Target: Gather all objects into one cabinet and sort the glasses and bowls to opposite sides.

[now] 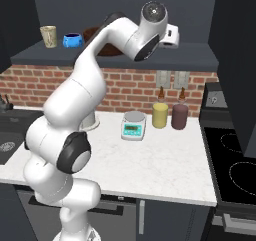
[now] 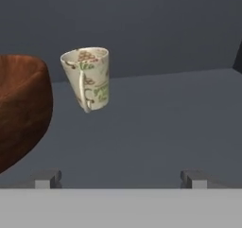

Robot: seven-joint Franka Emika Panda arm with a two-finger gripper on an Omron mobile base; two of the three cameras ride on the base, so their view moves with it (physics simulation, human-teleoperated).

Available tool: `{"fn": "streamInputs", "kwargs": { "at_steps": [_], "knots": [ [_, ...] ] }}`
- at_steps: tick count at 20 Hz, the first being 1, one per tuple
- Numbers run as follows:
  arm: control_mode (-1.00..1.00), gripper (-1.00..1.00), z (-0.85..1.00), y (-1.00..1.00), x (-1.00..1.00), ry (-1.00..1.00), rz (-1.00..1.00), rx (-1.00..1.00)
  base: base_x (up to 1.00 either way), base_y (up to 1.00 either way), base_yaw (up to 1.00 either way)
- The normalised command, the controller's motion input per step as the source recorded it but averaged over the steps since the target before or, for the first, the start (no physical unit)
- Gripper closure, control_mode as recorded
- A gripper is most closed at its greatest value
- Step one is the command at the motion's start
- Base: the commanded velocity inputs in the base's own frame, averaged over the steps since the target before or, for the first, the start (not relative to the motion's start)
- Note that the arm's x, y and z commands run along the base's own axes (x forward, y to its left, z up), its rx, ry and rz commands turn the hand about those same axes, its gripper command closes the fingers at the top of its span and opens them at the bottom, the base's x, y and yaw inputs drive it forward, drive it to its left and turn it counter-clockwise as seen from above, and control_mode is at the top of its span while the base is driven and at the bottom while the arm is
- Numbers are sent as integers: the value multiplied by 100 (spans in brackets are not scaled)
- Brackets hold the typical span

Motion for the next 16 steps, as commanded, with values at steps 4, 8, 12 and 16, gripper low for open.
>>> {"fn": "streamInputs", "kwargs": {
  "at_steps": [4, 8, 12, 16],
  "knots": [
    [-100, -100, -3, 1, 8, -1, 1, -2, 0, 0, 0],
    [-100, -100, -8, 12, 0, -8, 5, -7, 0, 0, 0],
    [-100, -100, -5, 25, 1, -12, 6, -4, 0, 0, 0],
    [-100, -100, -2, 33, 15, -11, 8, -1, 0, 0, 0]
  ]
}}
